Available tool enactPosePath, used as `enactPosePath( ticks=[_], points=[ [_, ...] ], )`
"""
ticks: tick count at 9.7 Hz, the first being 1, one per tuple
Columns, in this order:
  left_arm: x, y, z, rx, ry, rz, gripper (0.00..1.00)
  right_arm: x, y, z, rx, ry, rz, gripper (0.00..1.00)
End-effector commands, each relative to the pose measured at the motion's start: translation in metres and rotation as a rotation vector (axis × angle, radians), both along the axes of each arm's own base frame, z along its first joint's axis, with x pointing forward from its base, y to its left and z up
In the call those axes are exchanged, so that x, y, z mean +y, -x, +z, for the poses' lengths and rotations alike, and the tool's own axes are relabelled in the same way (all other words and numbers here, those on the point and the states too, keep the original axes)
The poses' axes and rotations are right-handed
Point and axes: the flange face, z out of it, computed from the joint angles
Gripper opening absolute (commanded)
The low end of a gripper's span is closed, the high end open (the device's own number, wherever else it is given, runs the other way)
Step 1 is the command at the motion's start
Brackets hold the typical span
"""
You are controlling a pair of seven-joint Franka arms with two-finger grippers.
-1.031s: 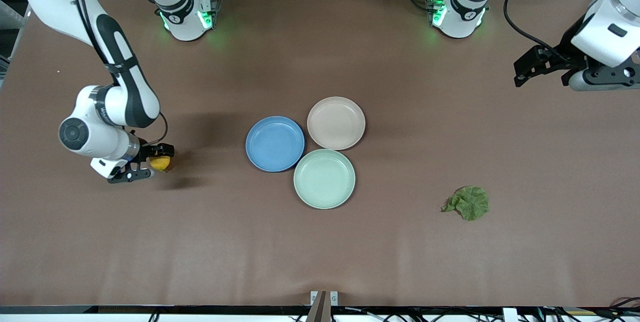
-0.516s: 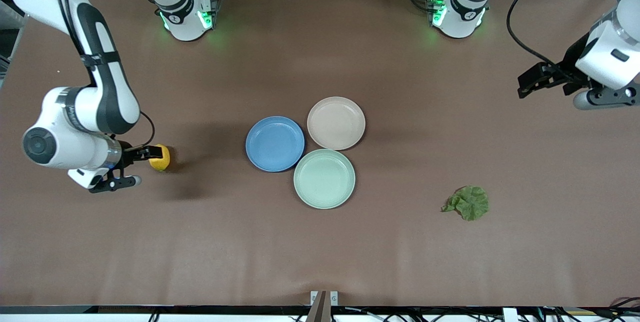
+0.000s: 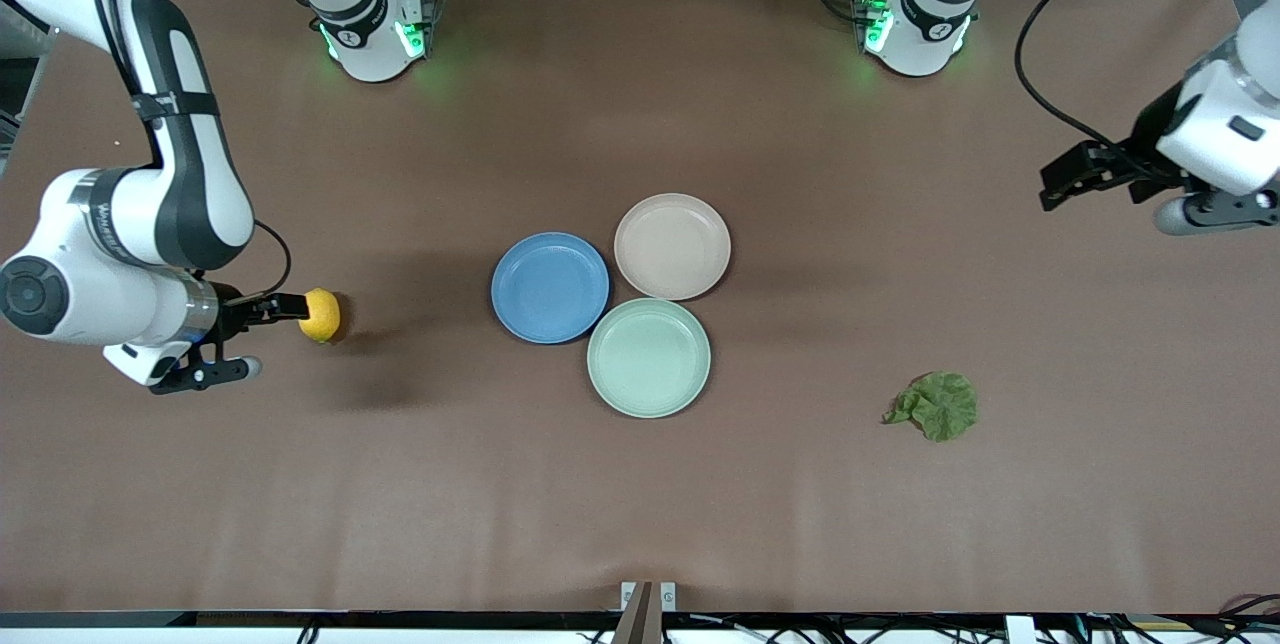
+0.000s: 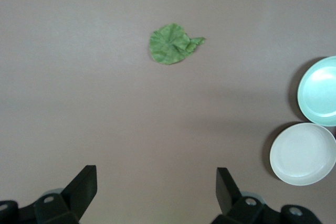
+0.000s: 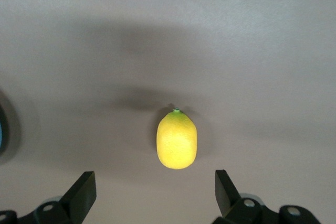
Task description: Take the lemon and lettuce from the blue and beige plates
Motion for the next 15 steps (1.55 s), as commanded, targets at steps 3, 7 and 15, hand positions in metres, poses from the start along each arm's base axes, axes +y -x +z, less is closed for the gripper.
enactPosePath(
  ticks=[3,7,15],
  points=[
    [0.013,-0.003,0.002,-0.022,0.046,0.045,1.0,-0.01,-0.008,0.056,-0.025,0.024,0.0,1.0],
    [0.001,0.002,0.007,-0.023,0.031,0.026,1.0,-0.022,0.018,0.094,-0.064,0.005,-0.024,1.0],
    [-0.006,0.004,0.01,-0.027,0.032,0.008,1.0,0.0,0.063,0.178,-0.156,0.021,-0.139,1.0]
  ],
)
